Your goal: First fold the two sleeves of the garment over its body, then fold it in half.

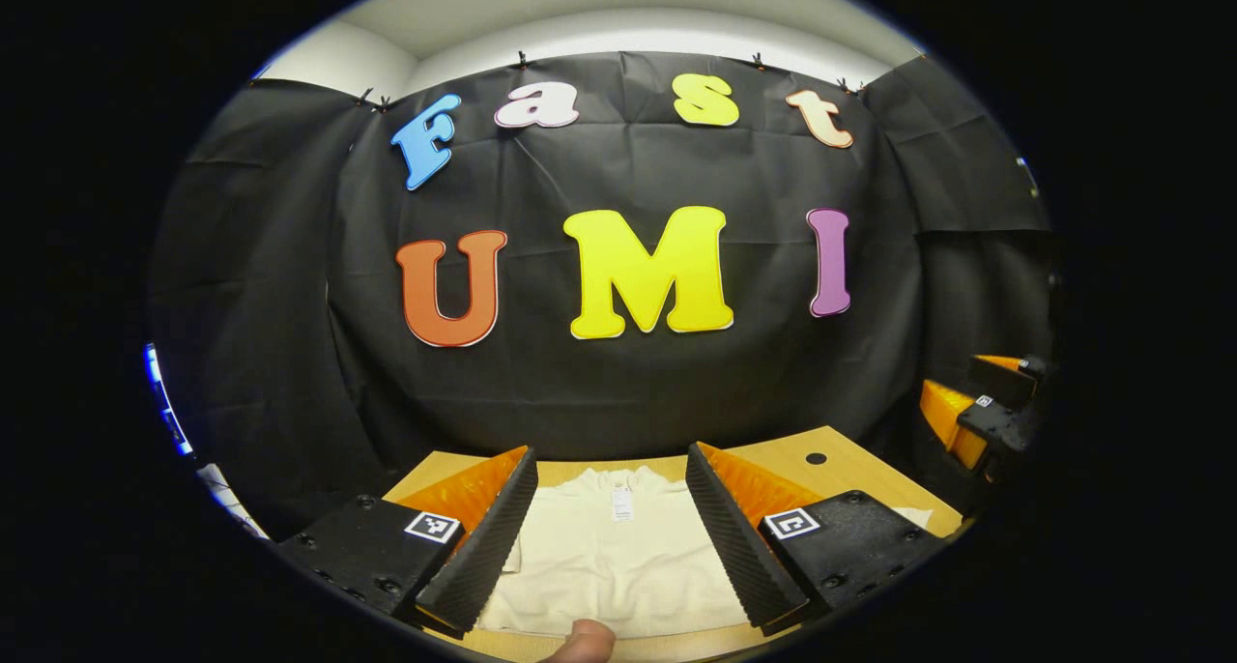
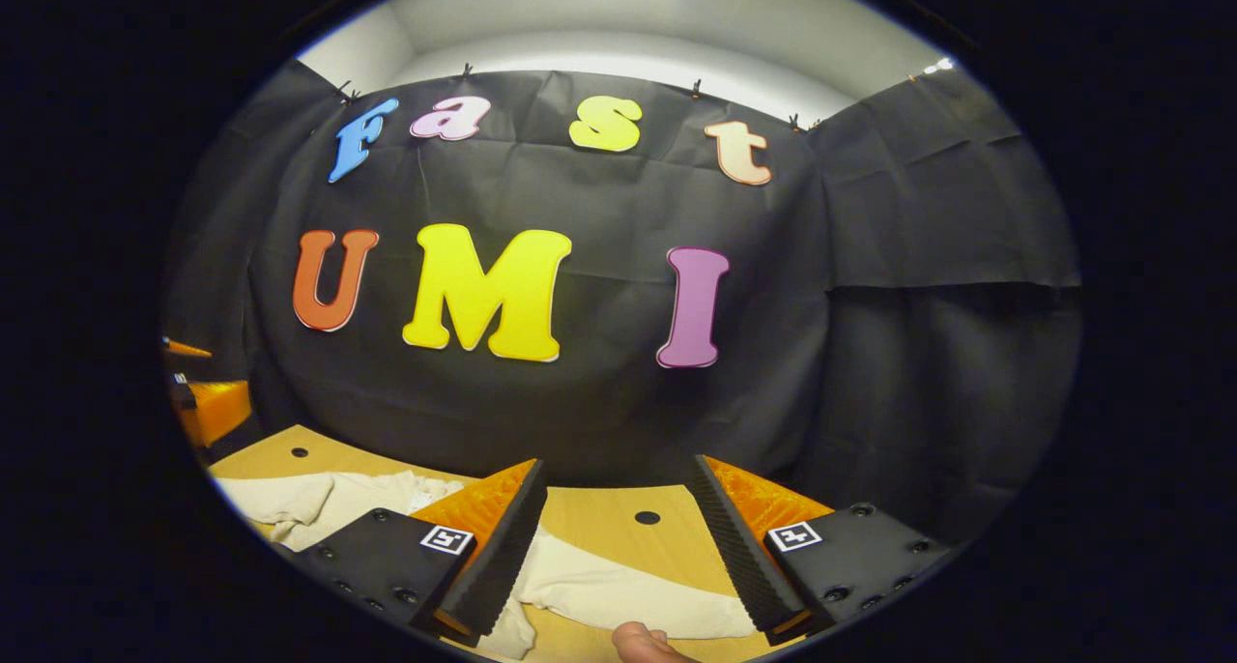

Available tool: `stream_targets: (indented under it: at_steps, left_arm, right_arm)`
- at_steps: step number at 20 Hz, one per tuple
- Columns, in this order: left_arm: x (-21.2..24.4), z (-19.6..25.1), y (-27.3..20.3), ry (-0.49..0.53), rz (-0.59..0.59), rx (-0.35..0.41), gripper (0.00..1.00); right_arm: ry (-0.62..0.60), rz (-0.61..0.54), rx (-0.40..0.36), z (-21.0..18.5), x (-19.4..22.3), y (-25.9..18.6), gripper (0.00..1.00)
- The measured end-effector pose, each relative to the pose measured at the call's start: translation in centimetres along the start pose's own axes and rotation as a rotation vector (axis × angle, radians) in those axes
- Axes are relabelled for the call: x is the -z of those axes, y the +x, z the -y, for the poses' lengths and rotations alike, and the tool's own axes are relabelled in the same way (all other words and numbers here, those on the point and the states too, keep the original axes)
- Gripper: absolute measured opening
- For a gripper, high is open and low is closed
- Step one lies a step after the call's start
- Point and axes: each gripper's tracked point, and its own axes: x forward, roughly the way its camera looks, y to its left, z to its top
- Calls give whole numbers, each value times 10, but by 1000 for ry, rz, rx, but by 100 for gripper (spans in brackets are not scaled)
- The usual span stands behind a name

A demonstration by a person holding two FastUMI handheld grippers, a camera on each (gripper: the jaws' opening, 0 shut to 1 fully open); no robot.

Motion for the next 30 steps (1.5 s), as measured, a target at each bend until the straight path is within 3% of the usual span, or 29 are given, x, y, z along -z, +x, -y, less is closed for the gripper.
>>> stream_targets:
  at_steps: [9, 13, 17, 26, 30]
  left_arm:
    - [-2, 40, -5, 11, -4, -61, 98]
    - [-2, 57, -12, 16, -12, -88, 98]
    - [-1, 62, -22, 25, -16, -124, 98]
    - [3, 35, -36, 29, -29, -189, 98]
    - [9, 20, -31, 10, -42, -186, 98]
  right_arm:
    - [-28, -249, 93, 96, 139, 33, 95]
    - [47, -402, 75, 117, 207, 38, 94]
    - [74, -577, 139, 149, 279, 46, 95]
    - [224, -890, 268, 167, 371, 49, 95]
    - [337, -972, 389, 169, 379, 47, 94]
